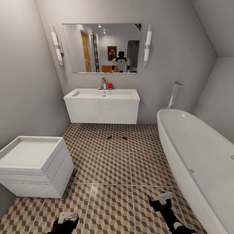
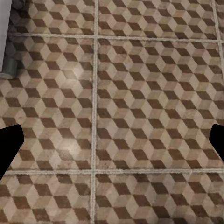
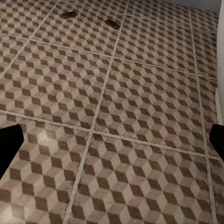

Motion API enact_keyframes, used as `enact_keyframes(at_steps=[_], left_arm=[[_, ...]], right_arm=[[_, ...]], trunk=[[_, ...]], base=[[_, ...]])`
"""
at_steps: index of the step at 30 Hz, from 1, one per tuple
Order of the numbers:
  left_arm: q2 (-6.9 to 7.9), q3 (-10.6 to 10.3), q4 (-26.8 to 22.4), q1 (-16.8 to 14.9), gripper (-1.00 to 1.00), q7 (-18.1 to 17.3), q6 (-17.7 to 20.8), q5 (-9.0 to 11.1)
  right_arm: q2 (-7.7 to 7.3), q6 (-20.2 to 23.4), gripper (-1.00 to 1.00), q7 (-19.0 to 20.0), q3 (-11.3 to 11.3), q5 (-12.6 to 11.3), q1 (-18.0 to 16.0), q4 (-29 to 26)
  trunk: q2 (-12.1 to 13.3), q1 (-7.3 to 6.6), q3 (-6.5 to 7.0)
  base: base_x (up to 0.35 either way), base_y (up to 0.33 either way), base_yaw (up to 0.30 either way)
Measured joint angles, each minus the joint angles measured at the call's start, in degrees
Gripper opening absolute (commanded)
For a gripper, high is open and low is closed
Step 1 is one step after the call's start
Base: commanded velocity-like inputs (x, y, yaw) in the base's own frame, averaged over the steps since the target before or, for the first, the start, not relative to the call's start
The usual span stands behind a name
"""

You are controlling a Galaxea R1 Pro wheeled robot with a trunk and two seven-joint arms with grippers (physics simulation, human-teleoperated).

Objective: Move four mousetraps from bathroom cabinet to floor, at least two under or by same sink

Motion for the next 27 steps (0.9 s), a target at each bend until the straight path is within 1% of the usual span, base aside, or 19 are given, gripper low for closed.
enact_keyframes(at_steps=[27], left_arm=[[0.00,0.00,0.00,-0.01,1.00,0.04,0.01,0.00]], right_arm=[[0.00,0.07,1.00,0.02,0.00,-0.01,0.00,-0.02]], trunk=[[0.00,0.00,0.00]], base=[[0.000,0.000,0.000]])
